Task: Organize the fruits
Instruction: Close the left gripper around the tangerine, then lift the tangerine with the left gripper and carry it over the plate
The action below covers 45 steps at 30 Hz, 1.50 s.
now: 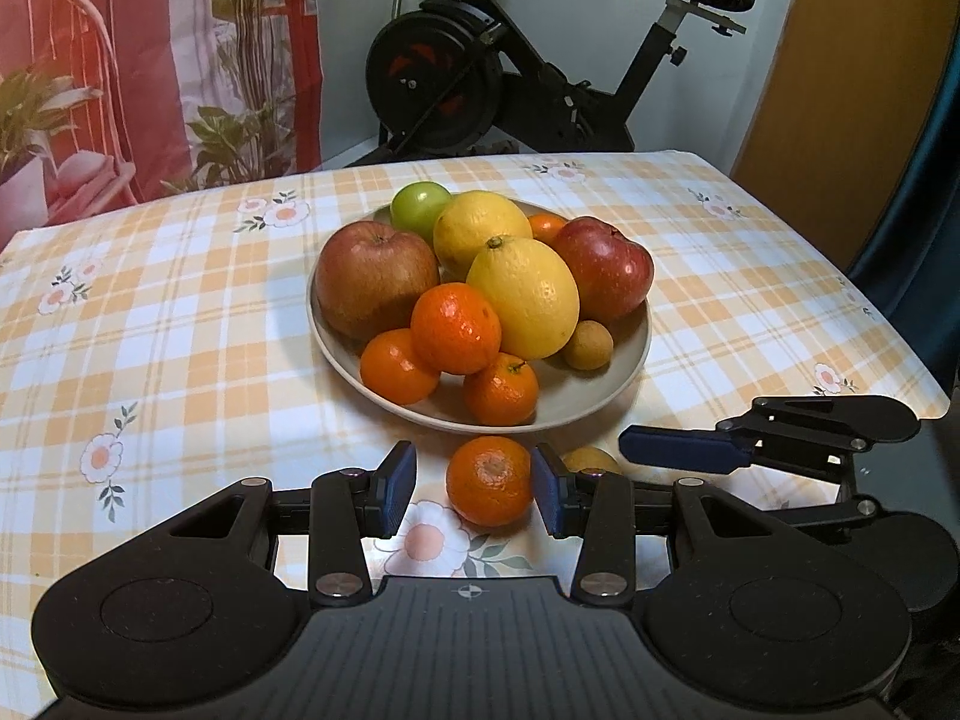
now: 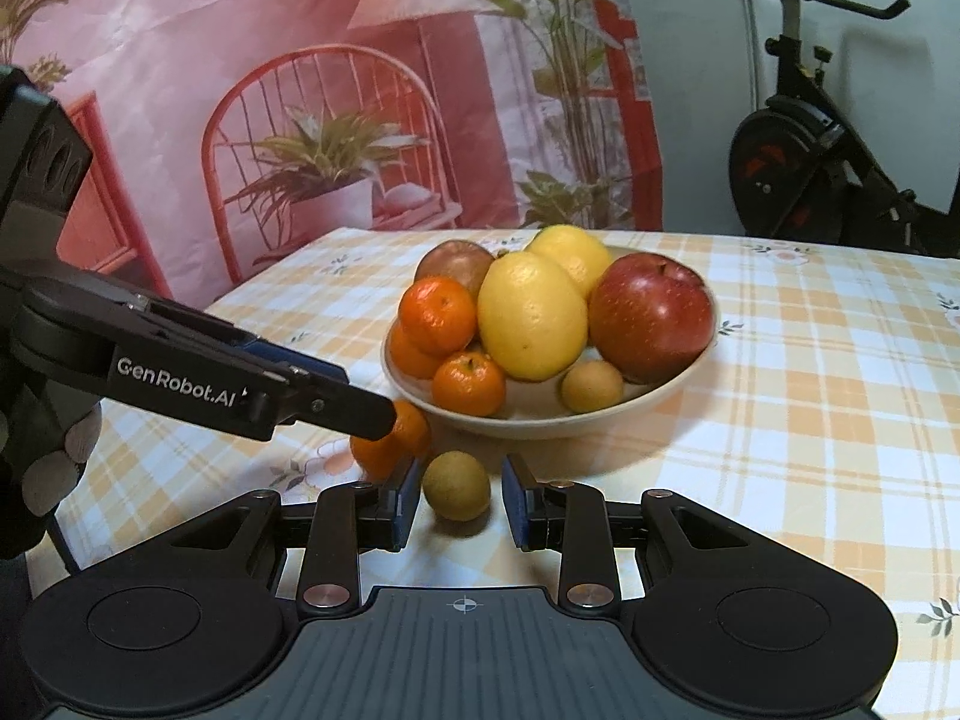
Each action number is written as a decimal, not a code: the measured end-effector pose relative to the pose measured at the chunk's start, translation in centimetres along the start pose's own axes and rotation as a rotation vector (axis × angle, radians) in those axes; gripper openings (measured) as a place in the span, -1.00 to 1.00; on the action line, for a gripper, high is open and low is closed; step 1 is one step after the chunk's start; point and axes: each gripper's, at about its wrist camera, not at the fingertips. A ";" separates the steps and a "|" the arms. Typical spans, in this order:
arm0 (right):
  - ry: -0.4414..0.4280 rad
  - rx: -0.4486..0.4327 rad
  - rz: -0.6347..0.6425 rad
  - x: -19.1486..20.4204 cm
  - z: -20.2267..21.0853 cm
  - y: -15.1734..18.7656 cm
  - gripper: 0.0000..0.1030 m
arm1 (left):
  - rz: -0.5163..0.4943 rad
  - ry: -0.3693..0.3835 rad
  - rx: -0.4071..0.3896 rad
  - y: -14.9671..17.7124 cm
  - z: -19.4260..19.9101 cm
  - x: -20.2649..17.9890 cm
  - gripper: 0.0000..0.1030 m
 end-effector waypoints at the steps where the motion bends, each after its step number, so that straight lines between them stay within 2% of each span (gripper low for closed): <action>1: -0.001 0.005 0.003 0.0 -0.1 0.0 -0.45 | 0.000 0.001 0.002 0.0 -0.1 0.0 -0.14; 15: -0.011 0.043 0.006 0.0 -1.0 0.0 -0.53 | 0.010 0.015 0.021 0.2 -0.7 0.0 -0.11; 25: 0.028 -0.020 -0.022 -0.9 0.2 -0.2 -0.53 | 0.009 0.023 0.044 0.4 -1.3 -0.2 -0.10; 34: 0.034 -0.042 -0.027 -1.1 0.4 -0.2 -0.53 | -0.001 0.010 0.052 0.5 -1.9 -0.3 -0.12; 36: 0.035 -0.046 -0.029 -1.1 0.4 -0.2 -0.53 | 0.002 0.018 0.044 0.5 -1.9 -0.3 -0.24; 42: 0.038 -0.067 -0.035 -1.2 0.8 -0.3 -0.53 | 0.009 0.007 0.033 0.2 -1.2 0.1 -0.24; 45: 0.042 -0.074 -0.036 -1.2 0.8 -0.5 -0.53 | 0.000 0.006 0.000 -0.4 0.0 0.5 -0.24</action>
Point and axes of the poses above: each gripper's, at about its wrist camera, not at the fingertips, and z roughly against the way its jaws point, x to its left, y to its underside, and after that the axes turned 3 degrees about -x, right-handed
